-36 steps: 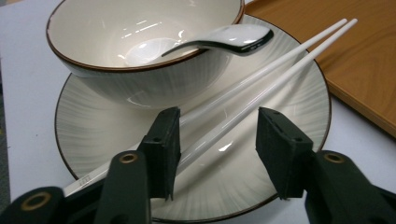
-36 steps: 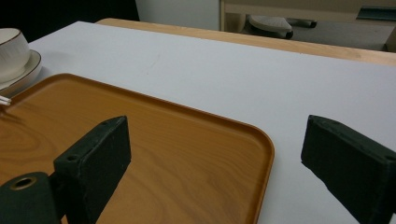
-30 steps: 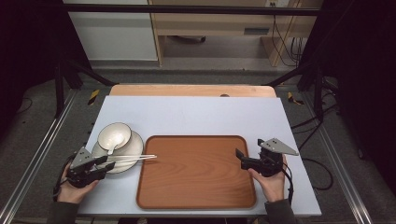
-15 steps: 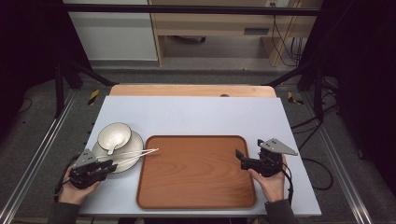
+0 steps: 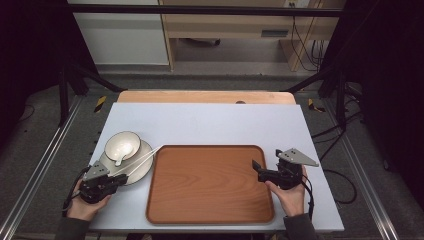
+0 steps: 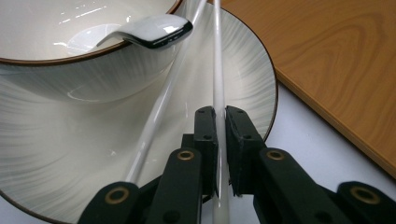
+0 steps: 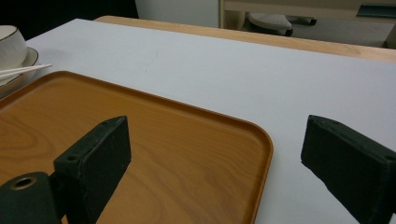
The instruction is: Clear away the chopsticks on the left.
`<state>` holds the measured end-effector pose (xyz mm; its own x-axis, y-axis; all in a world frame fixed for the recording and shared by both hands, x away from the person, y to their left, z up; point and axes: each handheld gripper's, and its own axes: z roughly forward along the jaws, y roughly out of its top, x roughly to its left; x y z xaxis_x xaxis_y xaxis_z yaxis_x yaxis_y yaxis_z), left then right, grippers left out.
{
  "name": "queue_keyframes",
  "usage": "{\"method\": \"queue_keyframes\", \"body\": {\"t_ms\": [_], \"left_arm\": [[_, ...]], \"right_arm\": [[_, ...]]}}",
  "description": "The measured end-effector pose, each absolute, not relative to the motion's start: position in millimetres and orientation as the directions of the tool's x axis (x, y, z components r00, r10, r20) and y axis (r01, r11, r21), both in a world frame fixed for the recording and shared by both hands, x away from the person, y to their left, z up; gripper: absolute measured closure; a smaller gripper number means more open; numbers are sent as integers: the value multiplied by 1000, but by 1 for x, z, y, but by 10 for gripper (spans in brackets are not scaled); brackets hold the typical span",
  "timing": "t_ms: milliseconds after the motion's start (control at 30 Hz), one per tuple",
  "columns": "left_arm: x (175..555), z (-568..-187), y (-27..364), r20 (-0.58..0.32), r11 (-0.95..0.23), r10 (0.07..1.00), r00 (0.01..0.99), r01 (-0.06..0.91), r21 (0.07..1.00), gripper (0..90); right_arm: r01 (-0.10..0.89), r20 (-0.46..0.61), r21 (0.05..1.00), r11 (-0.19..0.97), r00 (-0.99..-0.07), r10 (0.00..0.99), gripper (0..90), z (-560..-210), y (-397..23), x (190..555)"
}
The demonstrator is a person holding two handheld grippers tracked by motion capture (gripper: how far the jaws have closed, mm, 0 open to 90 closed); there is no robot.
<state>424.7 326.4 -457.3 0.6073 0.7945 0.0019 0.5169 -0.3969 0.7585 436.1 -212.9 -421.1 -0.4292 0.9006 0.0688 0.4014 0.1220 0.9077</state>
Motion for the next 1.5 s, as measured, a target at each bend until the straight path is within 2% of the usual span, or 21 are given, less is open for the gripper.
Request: {"method": "queue_keyframes", "body": {"t_ms": [200,300,433,700,900,1200,1500], "left_arm": [[425,-457,324,-9,-390,799,601,530,753,830],[427,-455,321,-19,-384,800,600,536,752,758],[434,-451,314,-27,-364,818,575,553,749,739],[446,-452,307,-55,-344,835,547,598,724,762],[447,-454,307,-71,-333,840,538,615,714,823],[441,-451,300,-68,-341,833,549,607,718,842],[426,-433,289,-64,-301,841,537,563,770,842]], "right_arm": [[404,66,906,126,-429,901,84,-422,-213,436],[404,74,907,117,-429,900,85,-421,-213,436],[402,73,908,118,-428,901,85,-421,-214,436],[399,71,910,117,-427,901,85,-419,-214,436],[400,78,910,112,-429,900,84,-419,-213,436],[398,78,911,108,-422,903,75,-418,-215,435],[399,81,912,99,-411,908,72,-417,-216,435]]}}
